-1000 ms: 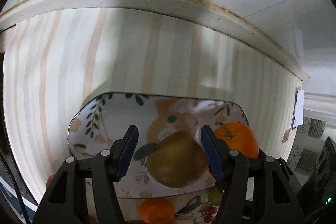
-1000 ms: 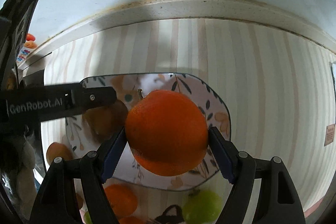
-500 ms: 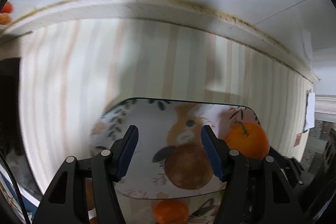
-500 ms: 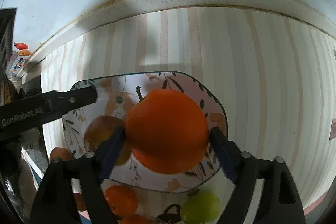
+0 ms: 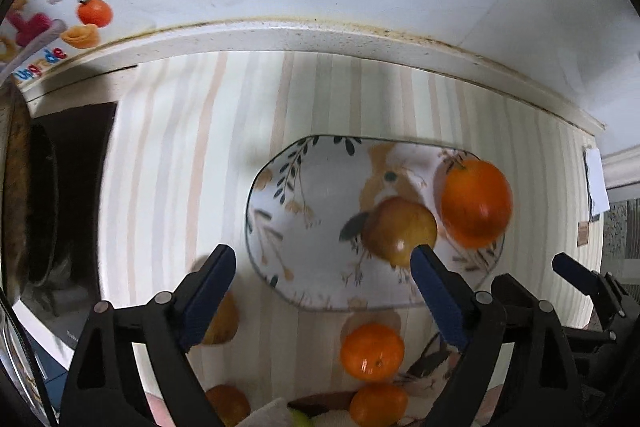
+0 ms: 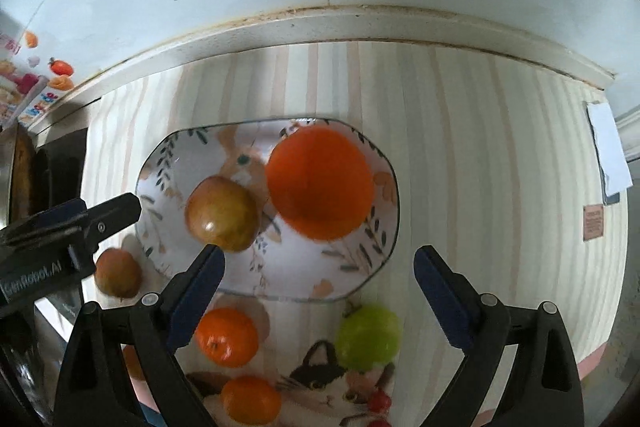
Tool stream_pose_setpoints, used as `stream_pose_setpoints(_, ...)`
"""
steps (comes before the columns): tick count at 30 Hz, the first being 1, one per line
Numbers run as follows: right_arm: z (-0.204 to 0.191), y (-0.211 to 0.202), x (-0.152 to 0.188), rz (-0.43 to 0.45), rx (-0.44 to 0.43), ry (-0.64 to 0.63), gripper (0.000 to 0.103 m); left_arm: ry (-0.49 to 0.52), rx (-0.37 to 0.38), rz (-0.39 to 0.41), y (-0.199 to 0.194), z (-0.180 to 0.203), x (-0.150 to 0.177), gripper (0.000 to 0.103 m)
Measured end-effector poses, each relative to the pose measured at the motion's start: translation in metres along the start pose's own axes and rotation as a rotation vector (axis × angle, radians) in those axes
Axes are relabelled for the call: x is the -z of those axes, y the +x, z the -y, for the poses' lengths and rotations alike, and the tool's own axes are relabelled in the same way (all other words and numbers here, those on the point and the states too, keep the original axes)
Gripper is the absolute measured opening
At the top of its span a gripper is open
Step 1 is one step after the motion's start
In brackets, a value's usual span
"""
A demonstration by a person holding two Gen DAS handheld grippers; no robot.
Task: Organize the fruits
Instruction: 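Lower the right tool onto a tangerine while the left tool grasps the green apple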
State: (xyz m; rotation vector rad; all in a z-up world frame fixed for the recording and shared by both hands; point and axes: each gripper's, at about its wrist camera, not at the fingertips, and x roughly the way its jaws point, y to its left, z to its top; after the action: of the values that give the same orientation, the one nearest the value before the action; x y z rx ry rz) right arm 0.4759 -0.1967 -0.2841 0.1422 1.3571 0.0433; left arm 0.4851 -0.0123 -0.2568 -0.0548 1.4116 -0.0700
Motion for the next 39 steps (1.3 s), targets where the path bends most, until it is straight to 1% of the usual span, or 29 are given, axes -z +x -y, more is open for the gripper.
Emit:
stream_pose_setpoints(4,-0.002,-0.020,0.021,0.029,0.006,0.003,0.099,-0.006,0.005,0.044,-0.025,0.000,0.021,0.090)
stream_pose_setpoints(6,-0.004,-0.031,0.030,0.047,0.004,0.009,0.099,-0.001,-0.008,0.083,-0.040,0.000,0.031,0.090)
stream_pose_setpoints(7,-0.004,-0.038,0.035,0.032,0.000,0.003,0.099,0.002,-0.016,0.099,-0.046,0.001,0.035,0.090)
stream_pose_setpoints(8,-0.005,-0.047,0.041,0.050,0.003,0.002,0.099,0.005,-0.022,0.117,-0.053,0.001,0.040,0.090)
stream_pose_setpoints(15,-0.013,-0.091,0.071,0.126,0.022,-0.001,0.099,0.010,0.003,0.169,-0.087,-0.004,0.072,0.090)
stream_pose_setpoints(20,-0.020,-0.115,0.092,0.159,-0.008,0.003,0.099,0.014,0.005,0.204,-0.106,-0.009,0.088,0.090)
stream_pose_setpoints(23,-0.022,-0.116,0.102,0.138,-0.050,0.008,0.099,0.021,-0.015,0.207,-0.108,-0.014,0.099,0.090)
stream_pose_setpoints(25,-0.025,-0.106,0.111,0.103,-0.074,0.006,0.099,0.017,-0.026,0.178,-0.099,-0.021,0.109,0.090)
stream_pose_setpoints(29,-0.027,-0.053,0.132,-0.072,-0.178,0.019,0.099,-0.006,-0.049,0.081,-0.067,-0.037,0.130,0.090)
stream_pose_setpoints(32,-0.030,-0.013,0.150,-0.167,-0.209,0.037,0.098,-0.049,-0.069,-0.017,-0.033,-0.056,0.149,0.090)
stream_pose_setpoints(34,-0.033,0.009,0.159,-0.205,-0.207,0.041,0.097,-0.078,-0.066,-0.075,-0.014,-0.064,0.159,0.090)
stream_pose_setpoints(37,-0.041,0.036,0.171,-0.241,-0.193,0.033,0.090,-0.154,-0.002,-0.177,0.015,-0.076,0.175,0.090)
stream_pose_setpoints(38,-0.043,0.043,0.173,-0.249,-0.190,0.030,0.085,-0.182,0.029,-0.208,0.024,-0.078,0.179,0.089)
stream_pose_setpoints(39,-0.045,0.048,0.174,-0.253,-0.188,0.026,0.076,-0.204,0.057,-0.236,0.032,-0.079,0.183,0.089)
